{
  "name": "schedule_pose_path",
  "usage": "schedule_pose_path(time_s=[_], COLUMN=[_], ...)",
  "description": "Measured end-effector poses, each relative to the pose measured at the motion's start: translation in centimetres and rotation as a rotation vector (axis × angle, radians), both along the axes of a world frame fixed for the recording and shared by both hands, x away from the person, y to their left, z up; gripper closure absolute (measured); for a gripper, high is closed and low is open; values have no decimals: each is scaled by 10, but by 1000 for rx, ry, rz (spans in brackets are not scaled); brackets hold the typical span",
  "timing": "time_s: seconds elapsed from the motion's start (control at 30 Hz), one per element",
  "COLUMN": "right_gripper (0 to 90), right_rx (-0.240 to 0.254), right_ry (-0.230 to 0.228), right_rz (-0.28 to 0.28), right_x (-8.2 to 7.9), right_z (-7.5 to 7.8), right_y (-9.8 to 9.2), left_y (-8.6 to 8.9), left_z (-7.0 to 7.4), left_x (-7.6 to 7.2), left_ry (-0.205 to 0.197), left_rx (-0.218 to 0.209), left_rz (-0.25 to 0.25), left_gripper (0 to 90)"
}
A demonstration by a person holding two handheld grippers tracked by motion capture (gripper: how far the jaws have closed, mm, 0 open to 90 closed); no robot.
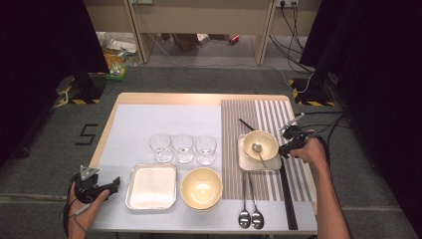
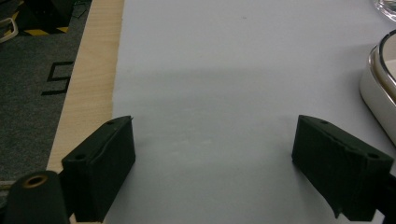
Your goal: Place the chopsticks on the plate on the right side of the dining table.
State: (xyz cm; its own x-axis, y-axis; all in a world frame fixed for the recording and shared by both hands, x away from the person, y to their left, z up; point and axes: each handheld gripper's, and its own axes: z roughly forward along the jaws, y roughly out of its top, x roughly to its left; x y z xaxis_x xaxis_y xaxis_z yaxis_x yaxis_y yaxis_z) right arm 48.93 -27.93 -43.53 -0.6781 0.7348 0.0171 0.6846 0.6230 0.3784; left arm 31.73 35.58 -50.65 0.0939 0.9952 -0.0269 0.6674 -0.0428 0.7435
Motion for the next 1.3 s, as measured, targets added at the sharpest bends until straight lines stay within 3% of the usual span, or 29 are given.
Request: schedule_pose_path(time_s=[0.43, 0.93, 1.3], right_gripper=[740, 785, 783], right_rx=[5, -1, 2], right_ry=[-19, -15, -7], right_rz=[-9, 37, 37], right_x=[4, 4, 2], right_z=[-1, -3, -2], right_y=[2, 2, 2], left_y=[0, 0, 0], left_z=[0, 0, 0], left_x=[0, 0, 0], left_ry=[-1, -1, -1], left_rx=[0, 0, 1], left_rz=[0, 0, 1], left_gripper=[123, 123, 123])
